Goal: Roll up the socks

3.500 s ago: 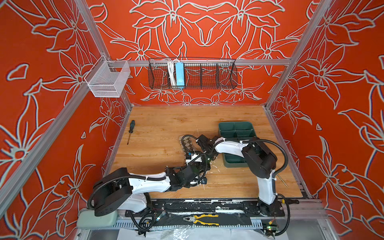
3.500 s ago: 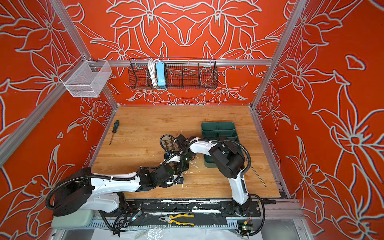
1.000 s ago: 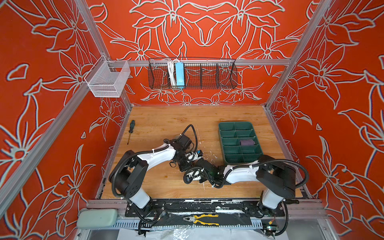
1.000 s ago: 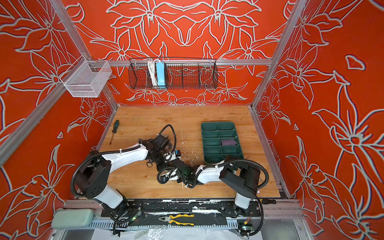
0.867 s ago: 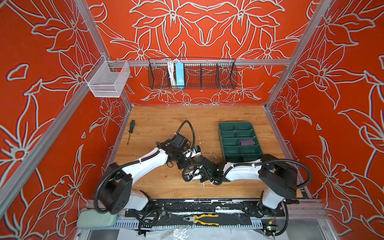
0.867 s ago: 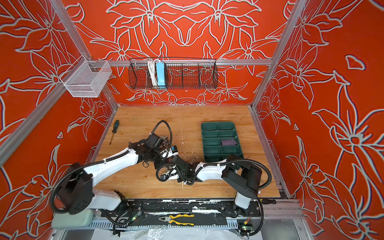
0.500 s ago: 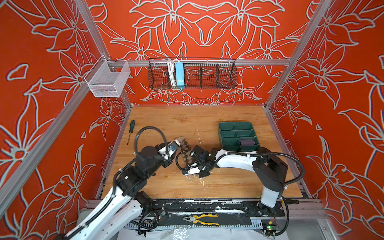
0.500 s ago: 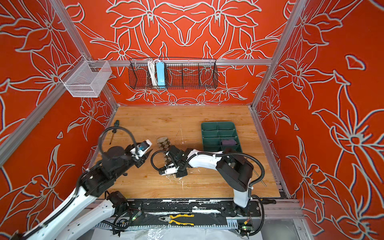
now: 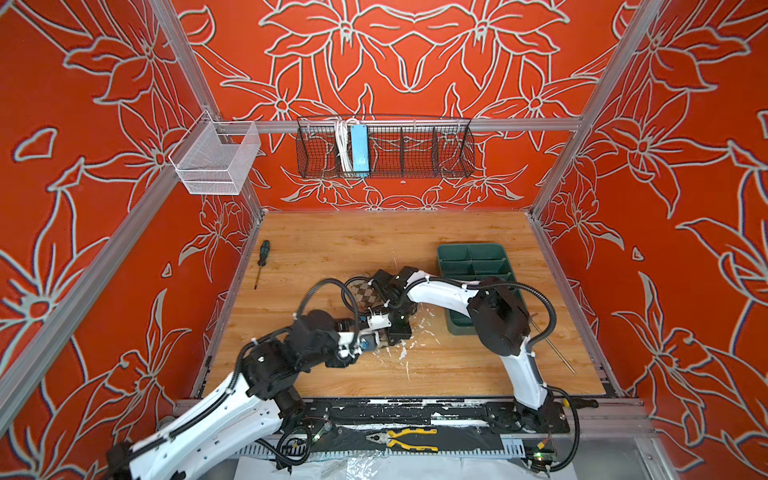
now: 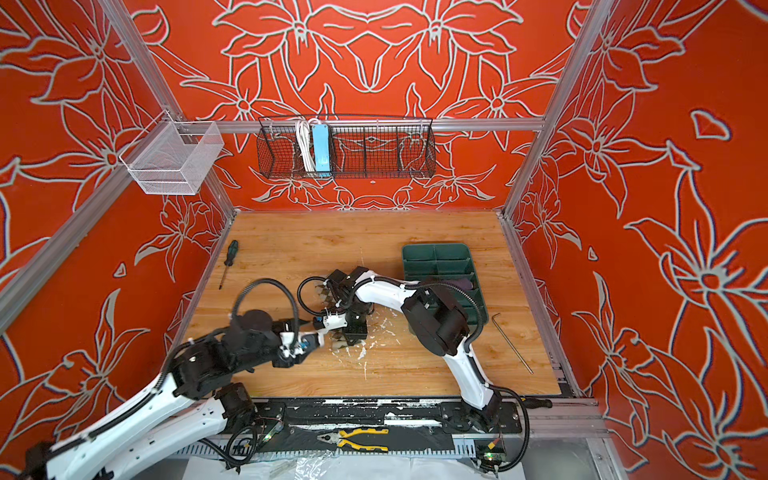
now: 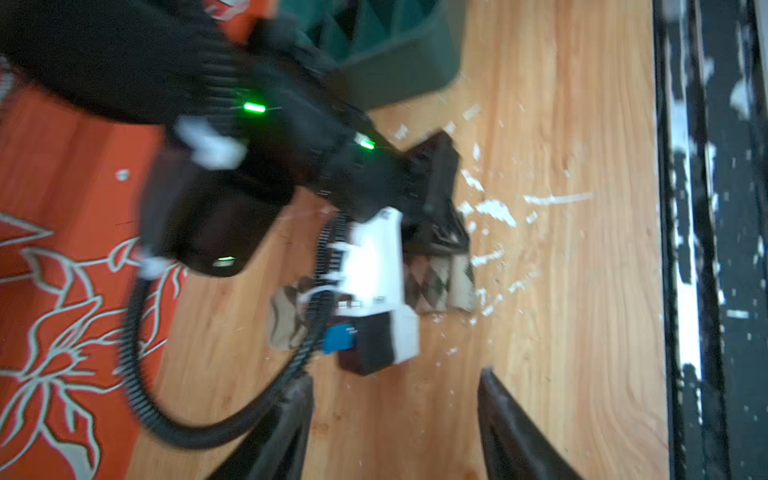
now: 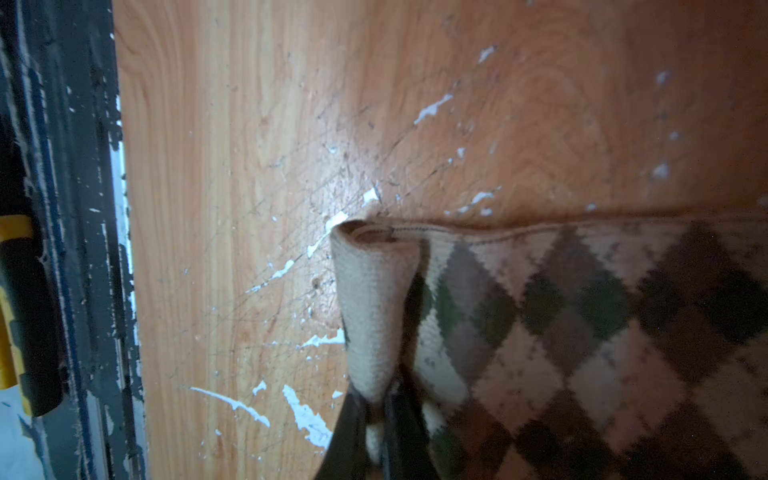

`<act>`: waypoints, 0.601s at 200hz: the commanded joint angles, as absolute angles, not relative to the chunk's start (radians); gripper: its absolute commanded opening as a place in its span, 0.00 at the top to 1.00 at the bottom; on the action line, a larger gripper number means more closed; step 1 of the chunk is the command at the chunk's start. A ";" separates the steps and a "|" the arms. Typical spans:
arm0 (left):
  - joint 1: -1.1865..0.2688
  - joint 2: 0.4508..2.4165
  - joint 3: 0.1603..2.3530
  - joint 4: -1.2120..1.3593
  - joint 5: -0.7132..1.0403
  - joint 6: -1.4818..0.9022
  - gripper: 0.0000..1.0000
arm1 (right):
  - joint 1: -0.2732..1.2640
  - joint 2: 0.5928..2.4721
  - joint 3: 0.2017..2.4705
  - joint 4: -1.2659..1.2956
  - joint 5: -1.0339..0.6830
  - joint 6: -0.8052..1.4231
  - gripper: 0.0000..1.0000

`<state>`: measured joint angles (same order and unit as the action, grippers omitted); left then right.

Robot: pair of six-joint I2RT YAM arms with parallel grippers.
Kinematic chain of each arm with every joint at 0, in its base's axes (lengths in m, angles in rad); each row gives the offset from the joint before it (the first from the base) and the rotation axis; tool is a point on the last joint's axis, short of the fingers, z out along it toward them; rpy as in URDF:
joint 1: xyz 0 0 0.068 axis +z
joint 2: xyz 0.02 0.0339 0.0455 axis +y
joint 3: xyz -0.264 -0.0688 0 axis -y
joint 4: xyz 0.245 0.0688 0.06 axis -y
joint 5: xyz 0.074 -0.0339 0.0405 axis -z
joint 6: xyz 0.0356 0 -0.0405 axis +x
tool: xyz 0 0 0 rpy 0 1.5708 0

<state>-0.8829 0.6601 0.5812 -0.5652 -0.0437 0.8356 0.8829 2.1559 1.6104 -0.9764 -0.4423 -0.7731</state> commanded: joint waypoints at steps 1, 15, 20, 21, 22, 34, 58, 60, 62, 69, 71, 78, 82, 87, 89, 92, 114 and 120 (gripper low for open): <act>-1.044 0.796 0.494 -0.418 -0.309 0.961 0.35 | 0.877 2.247 1.582 -0.945 -0.401 -0.774 1.00; -1.071 0.919 0.483 -0.333 -0.386 0.937 0.35 | 0.872 2.247 1.580 -0.919 -0.399 -0.772 0.99; -1.071 0.956 0.488 -0.305 -0.403 0.914 0.35 | 0.870 2.247 1.580 -0.910 -0.400 -0.773 0.98; -1.071 0.963 0.490 -0.302 -0.406 0.910 0.35 | 0.870 2.247 1.579 -0.909 -0.400 -0.774 0.98; -1.071 0.971 0.492 -0.298 -0.408 0.905 0.35 | 0.870 2.247 1.579 -0.908 -0.400 -0.775 0.98; -1.071 1.062 0.511 -0.261 -0.422 0.863 0.36 | 0.869 2.244 1.576 -0.896 -0.405 -0.780 0.96; -1.072 1.174 0.519 -0.170 -0.397 0.799 0.39 | 0.862 2.240 1.571 -0.888 -0.421 -0.794 0.95; -1.072 1.180 0.520 -0.165 -0.392 0.799 0.40 | 0.861 2.238 1.571 -0.888 -0.422 -0.795 0.95; -1.073 1.189 0.520 -0.160 -0.387 0.799 0.40 | 0.861 2.237 1.570 -0.888 -0.423 -0.796 0.95; -1.072 1.219 0.514 -0.129 -0.378 0.769 0.42 | 0.858 2.234 1.568 -0.887 -0.425 -0.798 0.95; -1.072 1.227 0.512 -0.119 -0.378 0.764 0.42 | 0.857 2.233 1.567 -0.887 -0.425 -0.800 0.95; -1.072 1.257 0.508 -0.097 -0.373 0.760 0.44 | 0.854 2.229 1.562 -0.884 -0.425 -0.801 0.95; -1.072 1.274 0.509 -0.092 -0.370 0.754 0.46 | 0.852 2.224 1.558 -0.882 -0.427 -0.801 0.95; -1.073 1.295 0.511 -0.086 -0.370 0.746 0.48 | 0.851 2.221 1.553 -0.878 -0.428 -0.803 0.95; -1.072 1.304 0.512 -0.084 -0.372 0.743 0.49 | 0.851 2.218 1.551 -0.876 -0.428 -0.804 0.95; -1.072 1.315 0.513 -0.078 -0.373 0.737 0.51 | 0.850 2.216 1.548 -0.873 -0.429 -0.804 0.95; -1.072 1.395 0.547 -0.124 -0.371 0.695 0.67 | 0.841 2.200 1.529 -0.856 -0.443 -0.807 0.95; -1.072 1.412 0.557 -0.140 -0.372 0.679 0.73 | 0.840 2.196 1.525 -0.853 -0.444 -0.805 0.95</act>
